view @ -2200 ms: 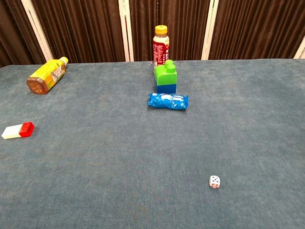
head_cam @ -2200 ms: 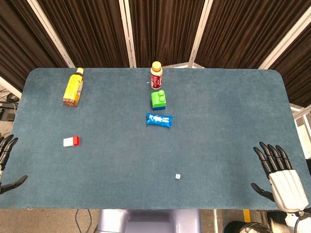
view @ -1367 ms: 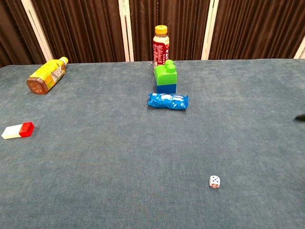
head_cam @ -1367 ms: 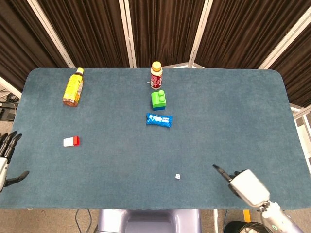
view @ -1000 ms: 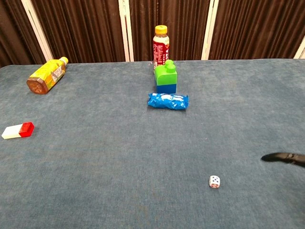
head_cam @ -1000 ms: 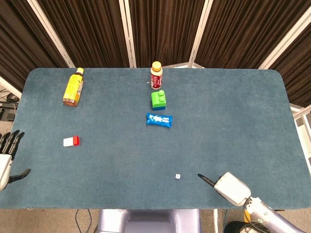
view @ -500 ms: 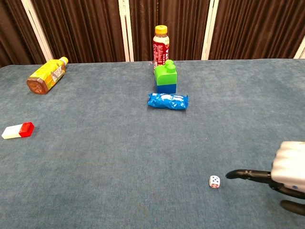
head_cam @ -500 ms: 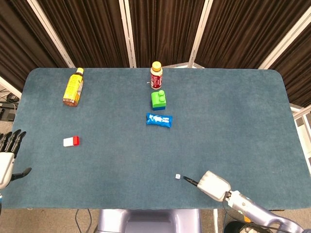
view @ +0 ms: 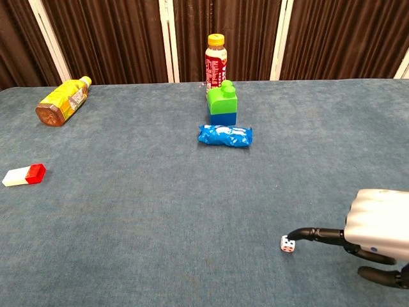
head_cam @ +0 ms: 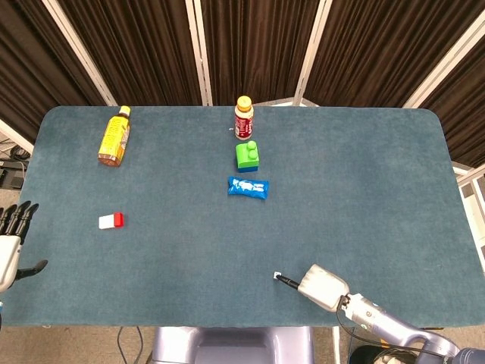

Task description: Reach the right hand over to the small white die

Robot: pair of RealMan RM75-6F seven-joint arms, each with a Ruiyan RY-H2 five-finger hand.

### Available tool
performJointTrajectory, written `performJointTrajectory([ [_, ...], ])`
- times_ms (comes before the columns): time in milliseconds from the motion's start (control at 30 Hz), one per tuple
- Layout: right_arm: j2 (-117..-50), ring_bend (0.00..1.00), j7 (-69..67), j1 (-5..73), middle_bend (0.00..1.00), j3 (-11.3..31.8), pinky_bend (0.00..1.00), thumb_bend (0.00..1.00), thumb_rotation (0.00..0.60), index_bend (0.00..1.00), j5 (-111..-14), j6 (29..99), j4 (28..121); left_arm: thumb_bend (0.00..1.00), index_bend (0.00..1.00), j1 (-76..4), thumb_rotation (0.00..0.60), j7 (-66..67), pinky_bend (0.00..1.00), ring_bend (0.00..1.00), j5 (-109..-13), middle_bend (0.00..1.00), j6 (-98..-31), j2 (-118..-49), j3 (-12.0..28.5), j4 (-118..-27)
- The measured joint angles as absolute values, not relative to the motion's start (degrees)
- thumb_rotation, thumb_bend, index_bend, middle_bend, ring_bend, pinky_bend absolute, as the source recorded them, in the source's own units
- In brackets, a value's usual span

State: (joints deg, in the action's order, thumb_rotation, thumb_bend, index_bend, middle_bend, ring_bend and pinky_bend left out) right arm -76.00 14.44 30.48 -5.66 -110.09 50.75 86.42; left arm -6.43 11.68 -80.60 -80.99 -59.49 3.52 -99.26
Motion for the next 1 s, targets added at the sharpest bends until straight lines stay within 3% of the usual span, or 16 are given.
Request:
performJointTrajectory([
  [1000, -77.43, 0.77, 18.25, 31.51, 0.79, -6.01, 1.00, 0.49, 0.600, 0.00, -103.22, 49.40, 83.84, 0.00, 0.00, -6.90, 0.600, 11.73, 0.00, 0.00, -80.42, 0.00, -80.44, -59.59, 3.00, -99.10],
])
